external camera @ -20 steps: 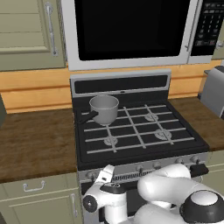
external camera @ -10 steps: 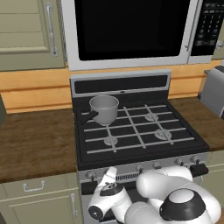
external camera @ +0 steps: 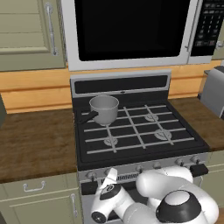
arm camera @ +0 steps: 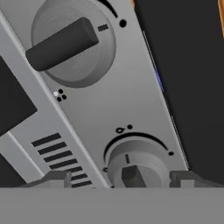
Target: Turn off the rear left burner of the stove.
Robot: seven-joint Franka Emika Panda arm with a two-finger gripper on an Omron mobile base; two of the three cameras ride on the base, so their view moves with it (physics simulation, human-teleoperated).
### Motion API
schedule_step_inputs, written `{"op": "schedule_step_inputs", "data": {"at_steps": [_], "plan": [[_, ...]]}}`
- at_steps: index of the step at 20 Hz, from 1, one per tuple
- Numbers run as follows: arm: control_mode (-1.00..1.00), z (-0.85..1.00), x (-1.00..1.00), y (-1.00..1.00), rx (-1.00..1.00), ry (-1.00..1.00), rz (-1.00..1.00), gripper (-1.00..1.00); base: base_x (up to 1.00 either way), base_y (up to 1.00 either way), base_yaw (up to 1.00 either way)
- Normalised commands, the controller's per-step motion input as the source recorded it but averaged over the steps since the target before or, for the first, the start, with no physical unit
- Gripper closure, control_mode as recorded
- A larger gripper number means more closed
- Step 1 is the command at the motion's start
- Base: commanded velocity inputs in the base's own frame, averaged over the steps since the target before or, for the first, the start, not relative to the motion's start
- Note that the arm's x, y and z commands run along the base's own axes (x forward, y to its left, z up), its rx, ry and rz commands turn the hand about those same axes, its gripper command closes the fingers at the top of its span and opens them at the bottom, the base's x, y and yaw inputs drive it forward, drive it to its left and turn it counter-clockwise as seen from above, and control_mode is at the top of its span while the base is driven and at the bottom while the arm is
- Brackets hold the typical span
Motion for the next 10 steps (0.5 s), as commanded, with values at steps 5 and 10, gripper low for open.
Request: {"op": "schedule_step_inputs", "data": {"at_steps": [5, 10], "plan": [[-1.00, 0.00, 0.09, -0.05, 0.00, 0.00, 0.00, -1.00, 0.00, 0.00, 0.00], [-1.00, 0.00, 0.01, -0.06, 0.00, 0.00, 0.00, -1.00, 0.00, 0.00, 0.00]]}}
